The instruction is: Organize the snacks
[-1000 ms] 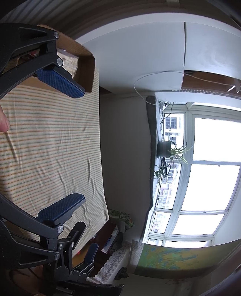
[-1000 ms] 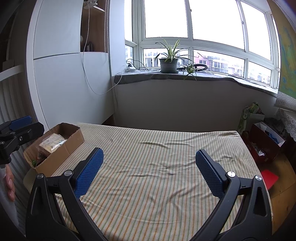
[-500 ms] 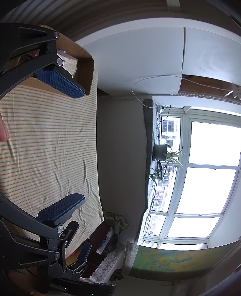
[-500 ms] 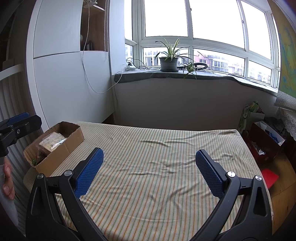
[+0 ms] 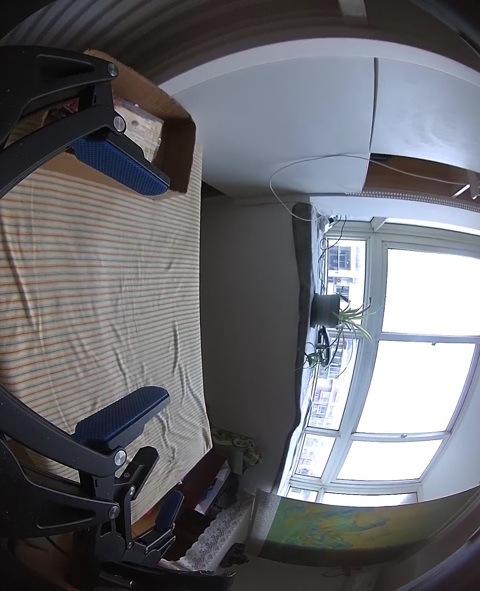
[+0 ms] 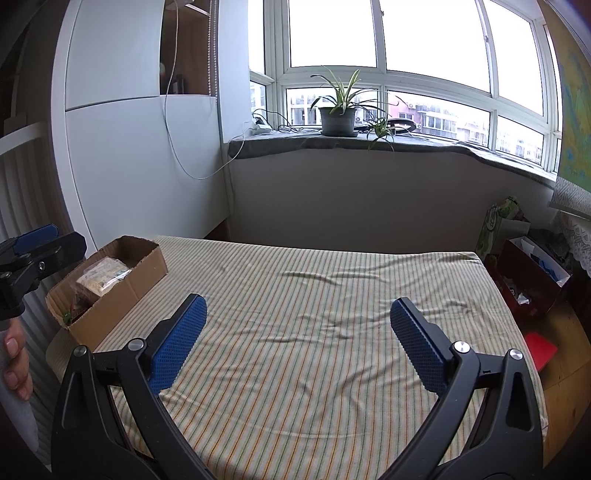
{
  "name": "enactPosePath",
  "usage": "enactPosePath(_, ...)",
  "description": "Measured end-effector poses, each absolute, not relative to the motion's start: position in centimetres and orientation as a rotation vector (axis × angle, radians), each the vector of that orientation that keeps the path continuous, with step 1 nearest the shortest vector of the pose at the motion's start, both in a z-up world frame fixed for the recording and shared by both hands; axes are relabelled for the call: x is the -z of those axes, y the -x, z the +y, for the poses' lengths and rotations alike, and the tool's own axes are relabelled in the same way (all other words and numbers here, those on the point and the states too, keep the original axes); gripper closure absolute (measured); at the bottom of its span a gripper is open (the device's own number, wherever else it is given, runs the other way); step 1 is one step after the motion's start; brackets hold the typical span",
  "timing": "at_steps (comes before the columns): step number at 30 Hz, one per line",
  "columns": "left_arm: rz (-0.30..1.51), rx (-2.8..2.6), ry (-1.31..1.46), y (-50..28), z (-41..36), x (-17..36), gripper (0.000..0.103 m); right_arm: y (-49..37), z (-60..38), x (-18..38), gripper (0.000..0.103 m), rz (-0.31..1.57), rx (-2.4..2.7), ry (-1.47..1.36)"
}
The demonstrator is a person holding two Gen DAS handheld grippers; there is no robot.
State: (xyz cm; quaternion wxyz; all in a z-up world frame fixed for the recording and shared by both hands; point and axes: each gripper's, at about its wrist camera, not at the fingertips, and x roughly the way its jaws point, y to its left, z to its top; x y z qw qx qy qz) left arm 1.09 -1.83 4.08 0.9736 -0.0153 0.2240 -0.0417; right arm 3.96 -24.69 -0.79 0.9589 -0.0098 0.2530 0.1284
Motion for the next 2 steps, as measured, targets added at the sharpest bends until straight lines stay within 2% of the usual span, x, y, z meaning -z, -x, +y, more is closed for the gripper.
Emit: enactPosePath(2, 0.450, 0.072, 0.013, -1.07, -1.96, -4.04, 0.000, -3.98, -24.71, 0.77, 0.002, 0.512, -0.260, 0.021)
